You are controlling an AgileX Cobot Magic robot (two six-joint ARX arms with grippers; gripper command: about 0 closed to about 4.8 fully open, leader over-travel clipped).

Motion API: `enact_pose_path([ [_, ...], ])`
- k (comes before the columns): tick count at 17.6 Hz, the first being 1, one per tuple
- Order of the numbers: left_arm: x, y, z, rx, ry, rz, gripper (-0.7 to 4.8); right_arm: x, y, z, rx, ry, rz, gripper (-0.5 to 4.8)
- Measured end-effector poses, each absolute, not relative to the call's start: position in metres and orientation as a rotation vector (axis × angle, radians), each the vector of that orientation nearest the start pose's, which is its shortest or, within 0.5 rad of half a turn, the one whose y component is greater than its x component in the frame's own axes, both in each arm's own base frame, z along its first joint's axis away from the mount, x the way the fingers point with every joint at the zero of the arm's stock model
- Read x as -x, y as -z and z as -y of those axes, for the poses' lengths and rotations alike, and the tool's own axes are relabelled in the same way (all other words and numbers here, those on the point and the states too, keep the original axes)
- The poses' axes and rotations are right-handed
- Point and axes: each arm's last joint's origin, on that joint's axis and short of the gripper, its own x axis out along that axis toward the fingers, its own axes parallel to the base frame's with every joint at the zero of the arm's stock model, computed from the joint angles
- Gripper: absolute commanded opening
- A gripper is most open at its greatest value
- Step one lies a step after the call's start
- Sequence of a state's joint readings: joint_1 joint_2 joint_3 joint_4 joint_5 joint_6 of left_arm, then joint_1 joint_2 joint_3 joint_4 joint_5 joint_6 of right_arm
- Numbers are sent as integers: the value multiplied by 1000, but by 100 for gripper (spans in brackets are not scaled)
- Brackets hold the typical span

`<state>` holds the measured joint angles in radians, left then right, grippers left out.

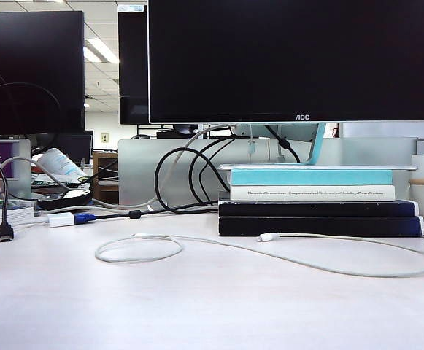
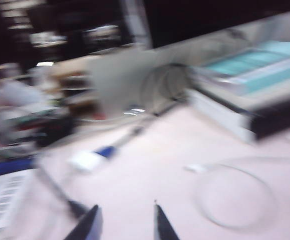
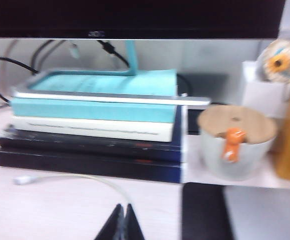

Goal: Unfold the white charging cable into a straight cable.

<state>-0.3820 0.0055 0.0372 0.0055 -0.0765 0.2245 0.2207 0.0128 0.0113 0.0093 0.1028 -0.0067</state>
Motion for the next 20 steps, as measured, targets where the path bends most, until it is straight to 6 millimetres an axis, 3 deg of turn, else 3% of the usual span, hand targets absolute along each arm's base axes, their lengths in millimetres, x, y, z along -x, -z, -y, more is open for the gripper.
enact_pose_path([
  [4, -95, -179, 9, -112, 191, 72, 110, -96, -167, -16, 50, -62, 9, -6],
  [6, -95, -175, -1, -59, 219, 28, -7, -96, -167, -16, 49, -72, 5, -6],
  [9, -96, -162, -8, -19, 173, -32, -6, -96, -158, -16, -8, -76, -88, -6],
  [12, -96, -160, -7, -9, 193, -47, -5, -96, -160, -16, -83, -69, -74, -6],
  [15, -95, -161, -4, 11, 327, -44, -5, -95, -154, -16, -127, -60, -136, -6],
  [19, -95, -164, -3, 35, 339, -13, -5, -96, -157, -16, -144, -70, -108, -6],
  [20, -95, -164, 9, 38, 438, -20, -5, -96, -156, -16, -160, -67, -109, -6],
])
